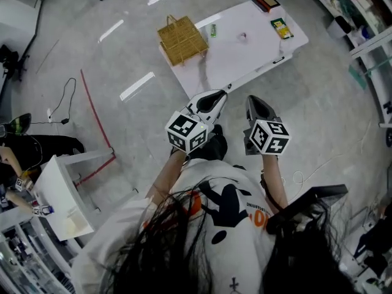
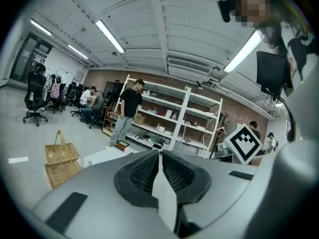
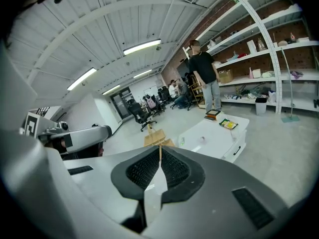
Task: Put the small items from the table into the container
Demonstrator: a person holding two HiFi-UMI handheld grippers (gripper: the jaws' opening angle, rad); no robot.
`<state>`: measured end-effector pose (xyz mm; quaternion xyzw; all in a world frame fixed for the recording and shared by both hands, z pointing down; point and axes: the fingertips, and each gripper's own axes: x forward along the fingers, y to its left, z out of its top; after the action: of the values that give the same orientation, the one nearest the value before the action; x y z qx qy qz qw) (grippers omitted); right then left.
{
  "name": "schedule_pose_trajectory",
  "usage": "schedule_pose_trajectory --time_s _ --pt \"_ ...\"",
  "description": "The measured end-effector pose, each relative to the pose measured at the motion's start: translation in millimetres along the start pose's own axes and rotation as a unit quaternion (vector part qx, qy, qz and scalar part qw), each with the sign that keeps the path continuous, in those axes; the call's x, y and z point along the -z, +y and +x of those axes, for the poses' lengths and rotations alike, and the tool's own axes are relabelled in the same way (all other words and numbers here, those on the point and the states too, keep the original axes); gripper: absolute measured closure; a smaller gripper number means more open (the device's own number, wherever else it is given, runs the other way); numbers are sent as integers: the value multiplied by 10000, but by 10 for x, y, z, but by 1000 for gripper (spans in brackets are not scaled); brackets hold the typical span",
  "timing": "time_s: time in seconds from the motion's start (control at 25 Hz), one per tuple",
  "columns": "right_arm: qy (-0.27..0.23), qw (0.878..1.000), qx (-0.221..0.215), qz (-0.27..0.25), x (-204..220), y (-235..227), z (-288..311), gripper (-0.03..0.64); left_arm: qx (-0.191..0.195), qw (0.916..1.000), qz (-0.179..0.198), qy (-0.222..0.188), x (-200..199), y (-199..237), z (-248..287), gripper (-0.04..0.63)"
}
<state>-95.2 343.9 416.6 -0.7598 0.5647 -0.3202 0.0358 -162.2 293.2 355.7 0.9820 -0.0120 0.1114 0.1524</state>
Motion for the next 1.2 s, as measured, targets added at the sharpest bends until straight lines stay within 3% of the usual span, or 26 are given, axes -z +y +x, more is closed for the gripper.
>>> schedule_pose_trajectory --time_s 0.32,0.8,1.2 --pt "116 9997 208 24 -333 -177 634 594 30 9998 -168 107 -96 701 370 580" --pt "421 9985 344 -43 -640 -696 1158 594 -108 9989 -425 160 -161 1089 841 580" --pt "961 9950 37 -251 -1057 -1461 2242 594 -994 9913 -854 72 -209 1863 1471 580"
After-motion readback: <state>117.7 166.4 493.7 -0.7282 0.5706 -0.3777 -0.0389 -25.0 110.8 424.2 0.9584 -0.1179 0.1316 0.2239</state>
